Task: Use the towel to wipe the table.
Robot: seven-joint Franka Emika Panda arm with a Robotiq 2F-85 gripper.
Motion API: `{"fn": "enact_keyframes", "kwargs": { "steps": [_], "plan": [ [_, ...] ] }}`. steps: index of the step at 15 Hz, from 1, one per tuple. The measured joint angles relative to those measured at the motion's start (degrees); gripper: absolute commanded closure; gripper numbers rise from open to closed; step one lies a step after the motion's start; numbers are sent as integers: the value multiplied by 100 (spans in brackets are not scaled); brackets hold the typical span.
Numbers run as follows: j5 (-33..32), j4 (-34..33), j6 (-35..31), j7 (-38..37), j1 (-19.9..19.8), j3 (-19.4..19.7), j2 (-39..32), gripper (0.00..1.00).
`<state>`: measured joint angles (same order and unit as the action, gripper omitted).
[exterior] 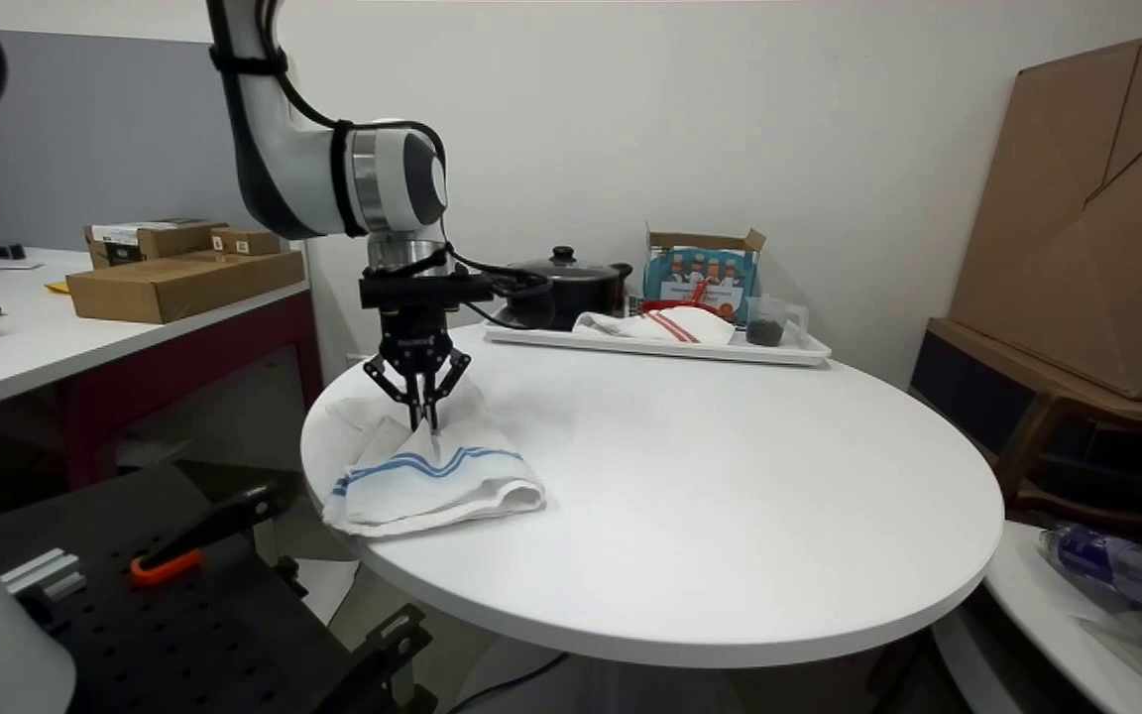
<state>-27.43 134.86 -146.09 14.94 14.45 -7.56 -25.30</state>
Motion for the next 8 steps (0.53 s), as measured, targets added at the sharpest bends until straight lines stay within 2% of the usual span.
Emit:
{"fn": "enact_keyframes", "kwargs": {
  "steps": [4,8],
  "plan": [
    [-493,-426,475,-356,363,177,-217,99],
    [-879,-858,669,-497,457,194,-453,99]
  ]
}}
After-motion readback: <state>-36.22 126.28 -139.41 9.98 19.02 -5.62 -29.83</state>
